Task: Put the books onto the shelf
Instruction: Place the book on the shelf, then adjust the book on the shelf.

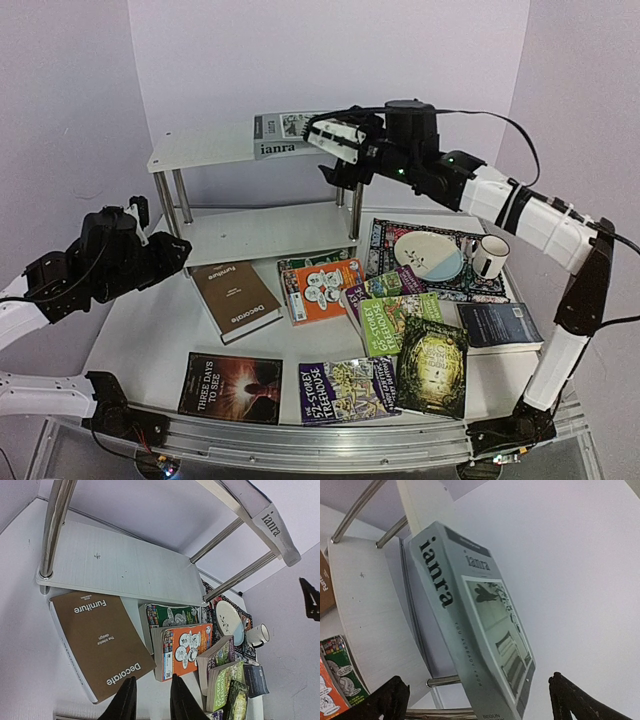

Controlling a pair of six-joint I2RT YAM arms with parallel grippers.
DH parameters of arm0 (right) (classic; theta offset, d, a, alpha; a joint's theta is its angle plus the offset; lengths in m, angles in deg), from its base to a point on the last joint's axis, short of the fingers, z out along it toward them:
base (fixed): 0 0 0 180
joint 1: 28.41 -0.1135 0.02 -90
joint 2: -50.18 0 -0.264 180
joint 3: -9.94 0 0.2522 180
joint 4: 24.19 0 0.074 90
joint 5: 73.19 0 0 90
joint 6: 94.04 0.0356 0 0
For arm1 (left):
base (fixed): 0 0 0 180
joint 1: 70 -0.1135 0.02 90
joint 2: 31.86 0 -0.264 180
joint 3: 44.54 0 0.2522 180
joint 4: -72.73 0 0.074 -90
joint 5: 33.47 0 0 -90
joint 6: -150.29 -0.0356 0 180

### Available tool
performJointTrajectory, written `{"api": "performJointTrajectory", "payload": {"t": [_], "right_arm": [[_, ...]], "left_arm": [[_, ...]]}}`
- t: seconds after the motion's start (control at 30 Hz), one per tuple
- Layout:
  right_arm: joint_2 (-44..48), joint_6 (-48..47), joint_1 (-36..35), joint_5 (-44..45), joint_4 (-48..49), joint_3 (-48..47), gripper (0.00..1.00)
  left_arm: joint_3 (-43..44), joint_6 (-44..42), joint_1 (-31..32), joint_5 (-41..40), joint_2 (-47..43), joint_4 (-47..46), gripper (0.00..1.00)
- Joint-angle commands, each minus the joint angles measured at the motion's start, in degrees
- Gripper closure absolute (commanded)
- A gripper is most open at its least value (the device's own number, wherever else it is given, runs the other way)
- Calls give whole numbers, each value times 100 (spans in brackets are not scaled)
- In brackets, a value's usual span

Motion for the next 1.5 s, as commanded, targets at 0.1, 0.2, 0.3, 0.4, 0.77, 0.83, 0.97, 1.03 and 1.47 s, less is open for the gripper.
{"api": "performJointTrajectory", "payload": {"t": [0.1, 0.2, 0.3, 0.4, 0.77, 0.83, 0.97, 1.03, 1.47], "right_arm": [[522, 2568, -24, 203, 194, 112, 2], [613, 3995, -27, 366, 290, 263, 2], [616, 5340, -25, 646, 303, 298, 9], [655, 6268, -26, 877, 474, 501, 11], [290, 6463, -46, 919, 824, 524, 33], [185, 6460, -50, 904, 837, 437, 36], [-54, 6388, -104, 954, 839, 237, 38], [-162, 6341, -161, 1085, 839, 125, 41], [-656, 6227, -254, 1324, 969, -304, 58]], "left_arm": [[194, -119, -17, 45, 10, -96, 75], [184, -97, -17, 33, 45, -101, 75], [185, -88, -17, 43, 123, -111, 75], [221, -101, -17, 69, 206, -126, 75], [181, -112, -17, 60, 156, -149, 75], [177, -111, -17, 59, 157, -160, 75], [164, -111, -17, 59, 174, -174, 75], [165, -111, -17, 59, 178, -185, 75], [159, -146, -17, 77, 248, -251, 75]]}}
